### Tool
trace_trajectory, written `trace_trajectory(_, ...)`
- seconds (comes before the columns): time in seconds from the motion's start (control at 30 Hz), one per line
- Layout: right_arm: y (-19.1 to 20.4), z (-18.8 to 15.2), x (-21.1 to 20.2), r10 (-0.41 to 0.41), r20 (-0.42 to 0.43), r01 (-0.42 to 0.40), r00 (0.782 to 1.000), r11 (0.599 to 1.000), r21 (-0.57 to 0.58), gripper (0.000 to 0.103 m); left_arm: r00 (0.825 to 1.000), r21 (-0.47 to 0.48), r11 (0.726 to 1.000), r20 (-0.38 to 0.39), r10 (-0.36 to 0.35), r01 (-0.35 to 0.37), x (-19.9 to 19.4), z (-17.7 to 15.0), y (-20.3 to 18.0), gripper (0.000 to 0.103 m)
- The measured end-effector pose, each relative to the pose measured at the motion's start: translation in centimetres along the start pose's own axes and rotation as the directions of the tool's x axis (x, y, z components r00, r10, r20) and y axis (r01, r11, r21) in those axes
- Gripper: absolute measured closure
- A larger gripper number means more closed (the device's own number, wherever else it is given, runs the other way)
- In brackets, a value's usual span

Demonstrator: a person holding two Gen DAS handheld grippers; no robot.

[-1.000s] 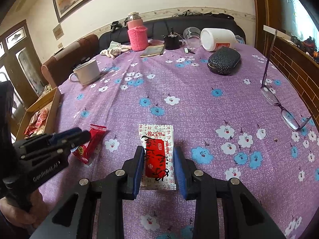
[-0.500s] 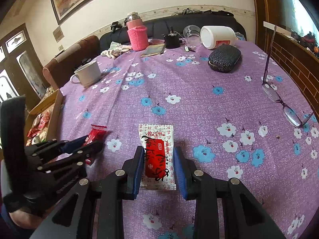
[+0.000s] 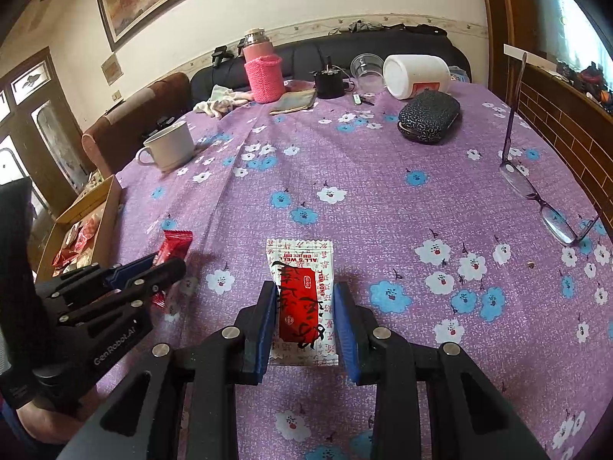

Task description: Organize snacks

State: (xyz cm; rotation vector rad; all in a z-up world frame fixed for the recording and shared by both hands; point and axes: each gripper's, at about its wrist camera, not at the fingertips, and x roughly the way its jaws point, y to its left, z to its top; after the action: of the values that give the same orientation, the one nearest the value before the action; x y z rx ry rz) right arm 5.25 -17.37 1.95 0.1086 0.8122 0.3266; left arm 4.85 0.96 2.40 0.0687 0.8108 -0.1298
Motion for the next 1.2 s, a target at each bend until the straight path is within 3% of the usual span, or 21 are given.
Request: trace_trajectory(1.2, -0.3, 0.1, -0.2, -0.017, 0.015, 0.017, 1.000, 1.000, 0.012, 0.071, 0.997, -0.028, 1.000, 0.079, 0.008, -0.006, -1.7, 0.6, 0.5, 0.085)
